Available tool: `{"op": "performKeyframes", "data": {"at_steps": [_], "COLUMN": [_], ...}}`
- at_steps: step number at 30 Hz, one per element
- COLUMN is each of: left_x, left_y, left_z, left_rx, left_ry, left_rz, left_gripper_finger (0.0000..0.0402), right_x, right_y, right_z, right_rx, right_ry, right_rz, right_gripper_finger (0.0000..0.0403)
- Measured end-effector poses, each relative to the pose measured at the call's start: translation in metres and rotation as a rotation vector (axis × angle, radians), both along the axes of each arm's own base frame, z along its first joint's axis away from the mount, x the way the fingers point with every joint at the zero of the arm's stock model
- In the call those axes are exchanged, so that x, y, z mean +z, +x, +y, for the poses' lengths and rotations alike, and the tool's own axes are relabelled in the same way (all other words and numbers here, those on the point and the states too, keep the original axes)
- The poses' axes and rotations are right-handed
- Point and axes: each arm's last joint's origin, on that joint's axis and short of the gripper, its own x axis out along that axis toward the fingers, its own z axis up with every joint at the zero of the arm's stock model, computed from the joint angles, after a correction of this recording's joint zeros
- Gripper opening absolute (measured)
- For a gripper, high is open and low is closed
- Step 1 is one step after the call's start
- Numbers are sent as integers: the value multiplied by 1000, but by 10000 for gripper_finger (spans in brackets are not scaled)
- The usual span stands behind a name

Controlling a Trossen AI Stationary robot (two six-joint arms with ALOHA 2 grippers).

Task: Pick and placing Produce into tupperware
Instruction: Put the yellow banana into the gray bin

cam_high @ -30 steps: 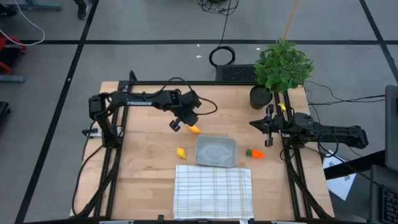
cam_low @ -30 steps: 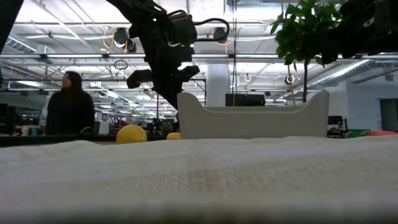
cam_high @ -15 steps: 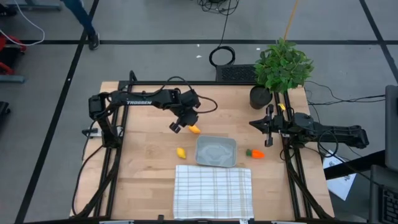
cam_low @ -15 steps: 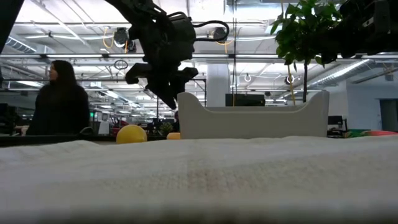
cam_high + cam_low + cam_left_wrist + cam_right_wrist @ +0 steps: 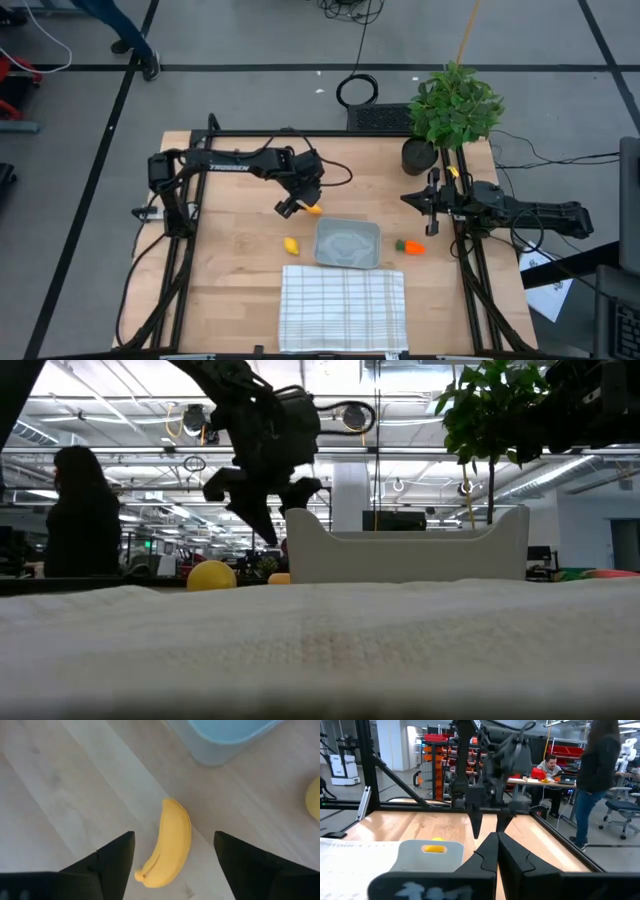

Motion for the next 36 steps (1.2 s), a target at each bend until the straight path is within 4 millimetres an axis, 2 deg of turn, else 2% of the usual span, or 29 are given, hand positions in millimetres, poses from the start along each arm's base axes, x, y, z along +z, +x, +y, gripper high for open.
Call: {"op": "performKeyframes", "data": {"at_steps": [4, 16, 36], "left_x": [-12, -30, -49], "left_y": [4, 9, 13], "left_z": [0, 1, 7], "left_rx": [2, -23, -62], "left_ry": [-2, 10, 66], "left_rz": [33, 72, 100], "left_gripper_finger": [291, 287, 275], "right_x": [-1, -3, -5], "right_y": [1, 3, 5], "right_z": [0, 0, 0], "right_rx": [0, -1, 0], "right_ry": [0, 0, 4], "right_rz": [7, 29, 55], "right_gripper_finger": [0, 0, 0]}}
